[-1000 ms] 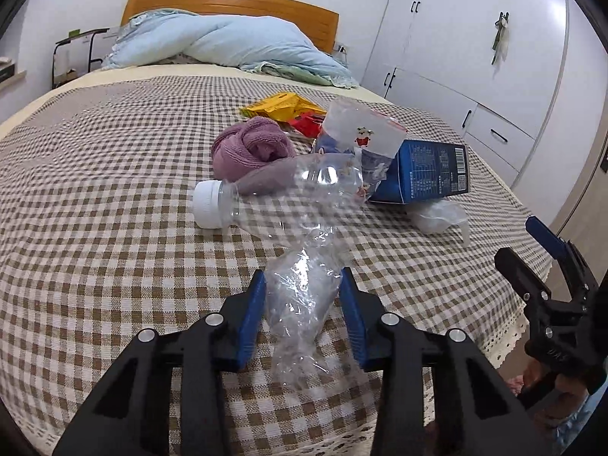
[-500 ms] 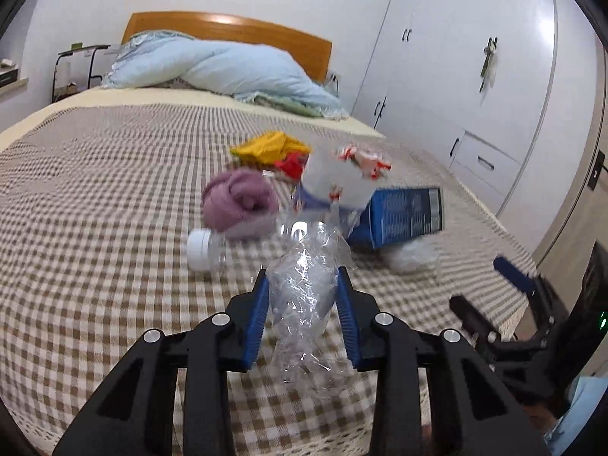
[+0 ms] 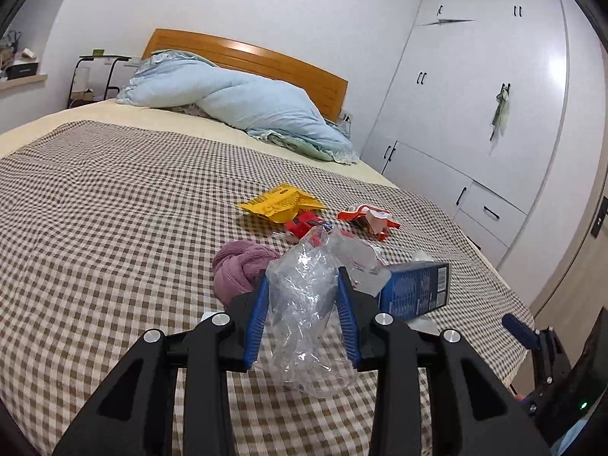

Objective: Collect trash
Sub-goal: 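Lift the plastic bag with the left tool while the right tool grasps a clear plastic cup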

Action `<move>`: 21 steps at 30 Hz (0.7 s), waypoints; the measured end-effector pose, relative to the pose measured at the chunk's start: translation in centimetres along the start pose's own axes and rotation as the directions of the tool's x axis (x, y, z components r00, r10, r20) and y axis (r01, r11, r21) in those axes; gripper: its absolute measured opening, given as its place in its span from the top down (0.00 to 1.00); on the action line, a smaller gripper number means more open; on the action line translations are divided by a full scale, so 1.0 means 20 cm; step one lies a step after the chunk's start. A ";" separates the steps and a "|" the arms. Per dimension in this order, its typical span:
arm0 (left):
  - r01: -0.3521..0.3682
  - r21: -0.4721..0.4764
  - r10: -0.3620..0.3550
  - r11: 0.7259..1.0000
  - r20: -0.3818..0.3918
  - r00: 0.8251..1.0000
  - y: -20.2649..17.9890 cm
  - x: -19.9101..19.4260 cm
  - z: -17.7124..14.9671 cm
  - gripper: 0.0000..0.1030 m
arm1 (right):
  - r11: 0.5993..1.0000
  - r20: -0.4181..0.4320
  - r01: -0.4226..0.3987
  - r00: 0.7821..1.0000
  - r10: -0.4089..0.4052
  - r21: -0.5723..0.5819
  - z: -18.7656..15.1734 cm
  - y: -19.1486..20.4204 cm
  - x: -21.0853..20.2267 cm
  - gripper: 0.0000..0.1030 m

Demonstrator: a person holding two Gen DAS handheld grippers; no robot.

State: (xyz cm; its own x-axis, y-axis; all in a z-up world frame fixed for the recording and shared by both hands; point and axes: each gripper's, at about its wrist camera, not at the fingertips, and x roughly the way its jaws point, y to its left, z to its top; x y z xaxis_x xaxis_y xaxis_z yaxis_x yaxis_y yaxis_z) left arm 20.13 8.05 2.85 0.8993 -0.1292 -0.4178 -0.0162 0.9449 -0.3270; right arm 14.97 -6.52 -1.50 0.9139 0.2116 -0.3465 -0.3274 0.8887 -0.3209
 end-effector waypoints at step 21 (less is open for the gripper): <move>0.007 -0.140 -0.008 0.990 -0.003 1.000 0.24 0.04 0.12 0.69 | 0.964 -0.262 -0.172 0.939 0.223 0.204 0.58 0.17 0.40 0.11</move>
State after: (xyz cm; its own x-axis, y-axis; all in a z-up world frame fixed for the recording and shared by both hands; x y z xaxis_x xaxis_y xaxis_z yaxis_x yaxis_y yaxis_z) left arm 21.84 13.29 3.06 0.8980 -0.1373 -0.4180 -0.0707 0.8926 -0.4452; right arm 23.97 2.97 4.75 0.7224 0.2901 -0.6277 -0.4235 0.9032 -0.0700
